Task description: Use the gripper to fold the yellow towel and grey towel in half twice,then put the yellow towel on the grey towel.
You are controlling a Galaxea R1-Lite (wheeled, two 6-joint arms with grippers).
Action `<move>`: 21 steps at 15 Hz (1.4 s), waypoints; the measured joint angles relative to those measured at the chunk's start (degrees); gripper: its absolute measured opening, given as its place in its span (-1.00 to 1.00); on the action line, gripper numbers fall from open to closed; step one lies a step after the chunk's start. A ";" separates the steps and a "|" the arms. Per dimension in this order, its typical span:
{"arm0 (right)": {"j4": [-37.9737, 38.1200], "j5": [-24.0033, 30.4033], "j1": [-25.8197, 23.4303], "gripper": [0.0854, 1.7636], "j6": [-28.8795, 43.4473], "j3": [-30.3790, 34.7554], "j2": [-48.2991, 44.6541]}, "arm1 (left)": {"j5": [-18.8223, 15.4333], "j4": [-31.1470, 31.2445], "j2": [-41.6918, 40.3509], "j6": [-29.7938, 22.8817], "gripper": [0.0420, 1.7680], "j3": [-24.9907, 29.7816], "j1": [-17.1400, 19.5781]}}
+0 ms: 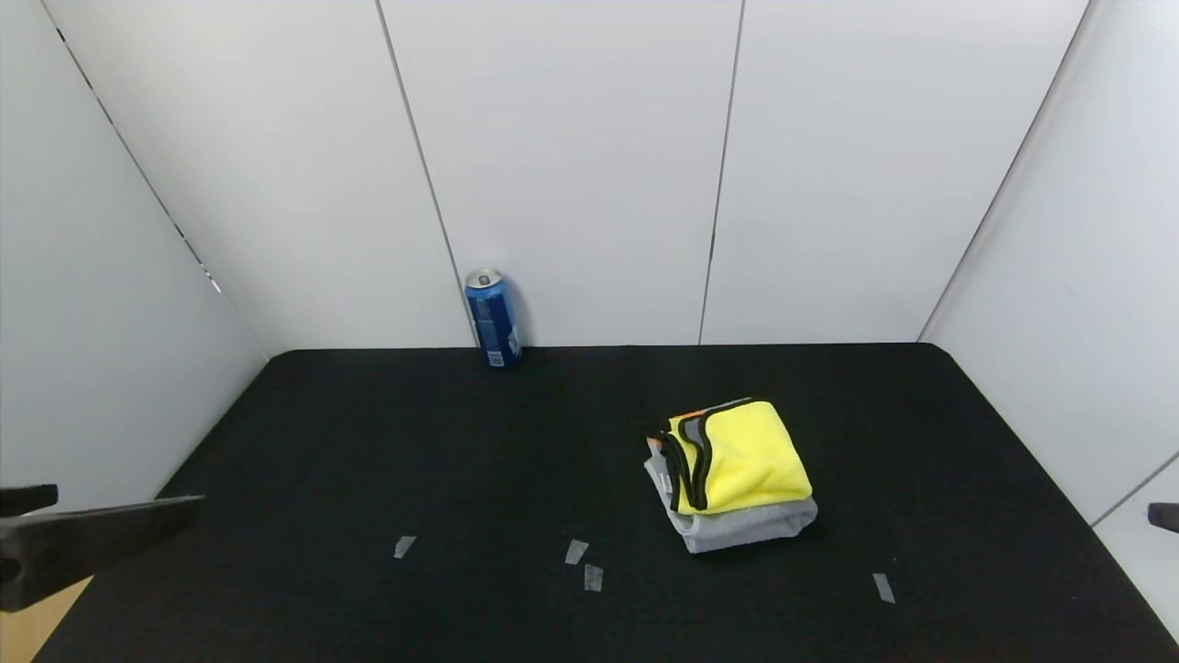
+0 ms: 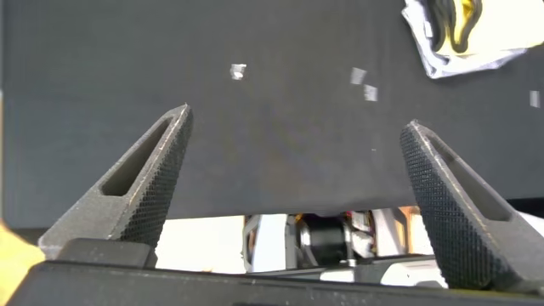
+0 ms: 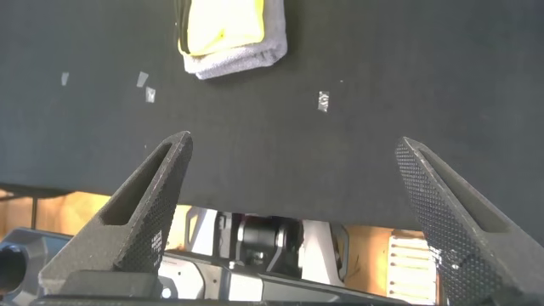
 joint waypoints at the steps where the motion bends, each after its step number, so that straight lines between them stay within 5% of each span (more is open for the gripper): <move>1: 0.02 0.02 -0.20 0.94 0.00 0.67 -1.51 | 0.05 0.02 -1.51 0.46 0.94 0.68 0.88; 13: 8.35 0.61 -5.16 0.94 0.20 4.44 -19.60 | -0.94 11.03 -20.03 2.05 0.94 5.42 12.04; 21: 17.30 0.68 -6.12 0.94 0.30 6.35 -32.04 | -13.76 11.57 -33.54 9.17 0.94 10.63 23.59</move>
